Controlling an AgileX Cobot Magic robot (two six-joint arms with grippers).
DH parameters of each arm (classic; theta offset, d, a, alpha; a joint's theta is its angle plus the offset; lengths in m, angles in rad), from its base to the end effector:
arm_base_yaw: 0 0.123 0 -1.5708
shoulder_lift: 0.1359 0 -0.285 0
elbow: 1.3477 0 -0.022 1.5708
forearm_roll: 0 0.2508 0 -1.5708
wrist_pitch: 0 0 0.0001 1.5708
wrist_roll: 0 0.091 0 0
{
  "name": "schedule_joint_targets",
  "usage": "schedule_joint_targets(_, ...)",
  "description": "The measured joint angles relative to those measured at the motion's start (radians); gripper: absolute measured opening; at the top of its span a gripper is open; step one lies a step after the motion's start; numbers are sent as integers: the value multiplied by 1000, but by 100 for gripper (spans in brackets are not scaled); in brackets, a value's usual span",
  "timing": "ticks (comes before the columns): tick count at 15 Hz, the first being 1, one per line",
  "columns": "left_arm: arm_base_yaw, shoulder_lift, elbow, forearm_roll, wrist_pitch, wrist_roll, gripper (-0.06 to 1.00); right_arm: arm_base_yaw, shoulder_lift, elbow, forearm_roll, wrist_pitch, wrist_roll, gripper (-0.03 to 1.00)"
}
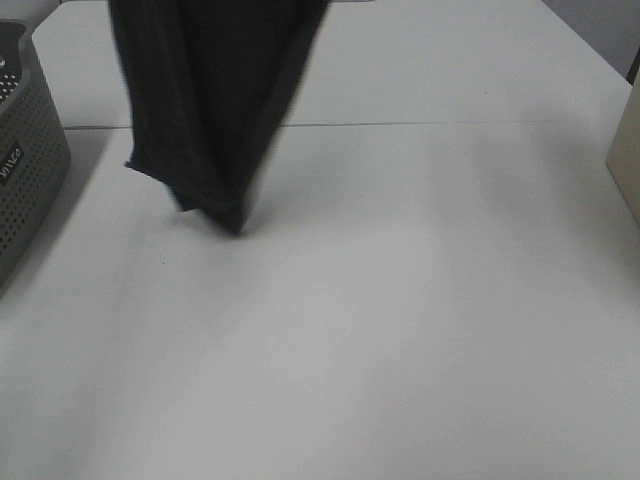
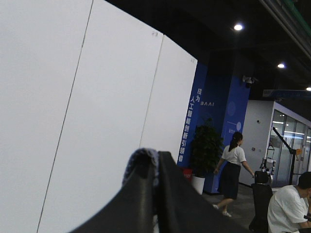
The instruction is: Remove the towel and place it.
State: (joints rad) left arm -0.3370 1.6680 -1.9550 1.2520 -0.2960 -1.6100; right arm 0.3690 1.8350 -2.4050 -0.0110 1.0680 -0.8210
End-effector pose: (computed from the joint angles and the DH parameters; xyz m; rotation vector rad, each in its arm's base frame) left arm 0.3402 -0.1458 0.5520 0.2395 1.1297 -0.7849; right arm 0.3543 0.1361 0.5197 -1.1170 1.6522 -0.3055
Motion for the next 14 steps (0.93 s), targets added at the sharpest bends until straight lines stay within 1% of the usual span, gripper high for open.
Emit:
schedule_joint_targets(2,0,30,-76,0,0,0,0,0,0,-15,-69,-92,-4,1)
schedule_joint_targets(4,0,38,-102,-1,7,1,0,0,0,-15,-152,-198,-62,1)
schedule_joint_targets(6,-2,48,-102,-1,80,1,0,0,0,-15,-231,-322,-119,1)
schedule_joint_targets(7,-2,58,-102,-8,136,1,0,0,0,-15,-273,-374,-158,1)
schedule_joint_targets(8,-2,67,-102,-24,177,1,0,-1,0,-15,-292,-405,-187,1)
schedule_joint_targets(9,-2,80,-102,-48,202,1,0,-1,0,-15,-293,-420,-203,1)
schedule_joint_targets(11,-2,116,-113,-100,199,1,0,-1,1,-15,-276,-420,-221,1)
schedule_joint_targets(14,6,170,-181,-115,182,1,0,-1,3,-15,-276,-406,-233,1)
